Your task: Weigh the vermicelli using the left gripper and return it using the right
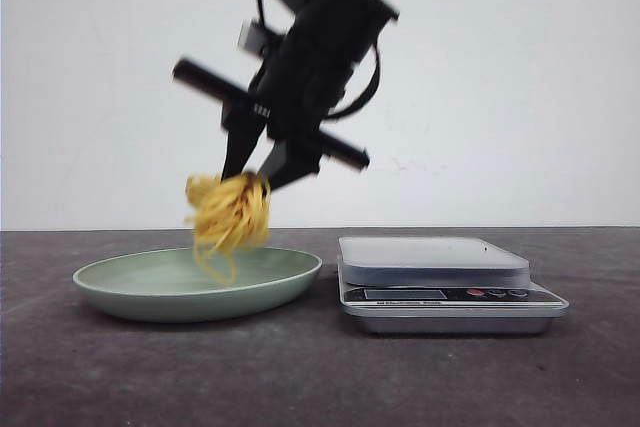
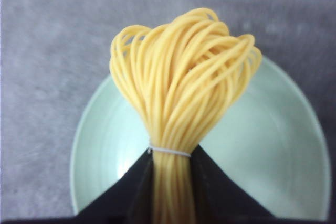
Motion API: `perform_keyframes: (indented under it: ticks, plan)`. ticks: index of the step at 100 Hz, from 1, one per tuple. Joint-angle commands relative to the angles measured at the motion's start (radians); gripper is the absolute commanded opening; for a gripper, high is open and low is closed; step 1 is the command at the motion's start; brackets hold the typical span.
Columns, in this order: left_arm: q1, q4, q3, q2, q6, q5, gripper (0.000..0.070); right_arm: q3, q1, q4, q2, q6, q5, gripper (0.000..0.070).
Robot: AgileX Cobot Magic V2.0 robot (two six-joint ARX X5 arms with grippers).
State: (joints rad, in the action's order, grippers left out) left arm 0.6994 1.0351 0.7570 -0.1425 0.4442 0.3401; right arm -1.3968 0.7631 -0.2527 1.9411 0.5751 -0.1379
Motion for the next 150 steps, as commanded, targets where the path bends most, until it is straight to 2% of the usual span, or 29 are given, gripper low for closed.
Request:
perform_keyframes:
  ticks: [1,25,28,32,42,47,61,72,101,115,127,139,150]
  plan:
    - [0.005,-0.010,0.008,0.002,-0.009,0.001,0.0307,-0.024,0.016,0.021,0.033,0.050,0.000,0.0000]
    - [0.005,-0.010,0.008,0.002,-0.009,0.002,0.0307,-0.024,0.036,0.039,0.080,0.061,0.007,0.0000]
    - [0.005,-0.010,0.008,0.002,-0.009,0.002,0.0307,-0.024,0.040,0.045,0.080,0.061,0.008,0.0019]
    - [0.005,-0.010,0.008,0.002,-0.009,0.002,0.0307,-0.024,0.042,0.056,0.080,0.061,0.007,0.0091]
    - [0.005,-0.010,0.008,0.002,-0.009,0.002,0.0307,-0.024,0.043,0.084,0.079,0.063,0.006,0.0369]
    - [0.005,-0.009,0.008,0.002,-0.010,0.002,0.0307,-0.025,0.043,0.088,0.076,0.062,0.007,0.0436]
    - [0.005,-0.005,0.008,0.002,-0.010,0.002,0.0307,-0.025,0.041,0.089,0.051,0.048,0.045,0.0436]
    - [0.005,-0.007,0.008,0.002,-0.010,0.002,0.0307,-0.025,0.032,0.071,-0.014,-0.009,0.093,0.0436]
    - [0.005,-0.043,0.008,0.002,-0.010,0.002,0.0307,-0.025,0.009,-0.079,-0.398,-0.298,0.298,0.0435]
    - [0.005,-0.070,0.008,0.002,-0.010,0.002,0.0307,-0.025,0.009,-0.154,-0.634,-0.379,0.374,0.0435]
    - [0.005,-0.087,0.008,0.002,-0.010,0.002,0.0307,-0.025,0.018,-0.257,-0.826,-0.452,0.442,0.0435]
    - [0.005,-0.089,0.008,0.002,-0.009,0.002,0.0307,-0.025,0.036,-0.413,-0.993,-0.512,0.563,0.0435]
    - [0.005,-0.093,0.008,0.002,-0.002,0.002,0.0307,-0.024,0.051,-0.593,-1.120,-0.507,0.692,0.0435]
